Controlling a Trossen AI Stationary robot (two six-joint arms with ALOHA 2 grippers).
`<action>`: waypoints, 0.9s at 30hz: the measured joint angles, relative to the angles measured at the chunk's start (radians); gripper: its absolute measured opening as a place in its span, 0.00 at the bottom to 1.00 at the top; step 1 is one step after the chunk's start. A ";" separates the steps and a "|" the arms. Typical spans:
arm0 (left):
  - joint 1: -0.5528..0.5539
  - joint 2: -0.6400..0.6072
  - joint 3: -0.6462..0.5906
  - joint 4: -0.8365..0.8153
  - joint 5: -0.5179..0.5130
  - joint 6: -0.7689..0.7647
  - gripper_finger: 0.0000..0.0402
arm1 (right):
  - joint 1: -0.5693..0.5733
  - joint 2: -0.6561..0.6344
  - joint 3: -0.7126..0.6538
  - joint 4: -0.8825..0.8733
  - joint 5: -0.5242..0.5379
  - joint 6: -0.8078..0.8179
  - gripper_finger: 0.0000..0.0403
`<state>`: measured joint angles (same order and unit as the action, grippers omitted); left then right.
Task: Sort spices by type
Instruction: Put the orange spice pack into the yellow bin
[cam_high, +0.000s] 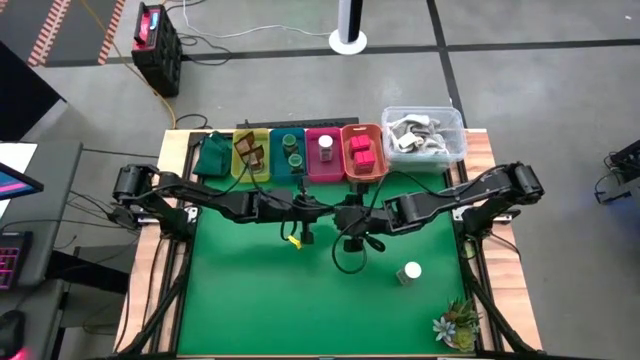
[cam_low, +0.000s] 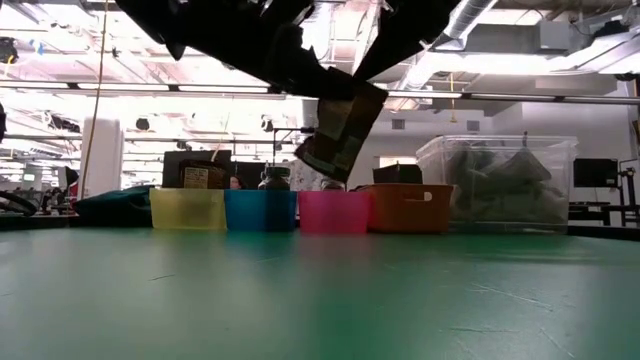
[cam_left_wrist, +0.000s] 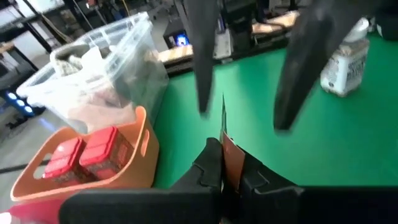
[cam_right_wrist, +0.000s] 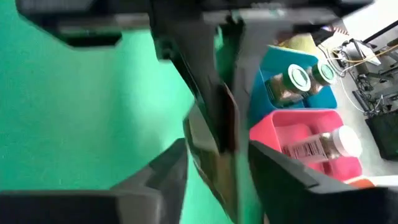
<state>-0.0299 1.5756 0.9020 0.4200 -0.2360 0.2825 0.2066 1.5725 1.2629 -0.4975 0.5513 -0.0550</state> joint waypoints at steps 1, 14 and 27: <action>0.000 -0.009 0.000 -0.017 0.000 -0.003 0.00 | -0.002 -0.003 0.000 -0.003 0.000 0.004 0.54; 0.001 -0.136 -0.002 -0.185 -0.044 0.008 0.00 | -0.006 -0.078 0.001 -0.093 0.001 0.060 0.62; 0.084 -0.400 -0.164 -0.225 -0.078 0.027 0.00 | -0.006 -0.161 0.000 -0.229 0.085 0.139 0.62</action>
<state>0.0542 1.1760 0.7381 0.1947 -0.3140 0.3097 0.2005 1.4117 1.2629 -0.7260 0.6367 0.0836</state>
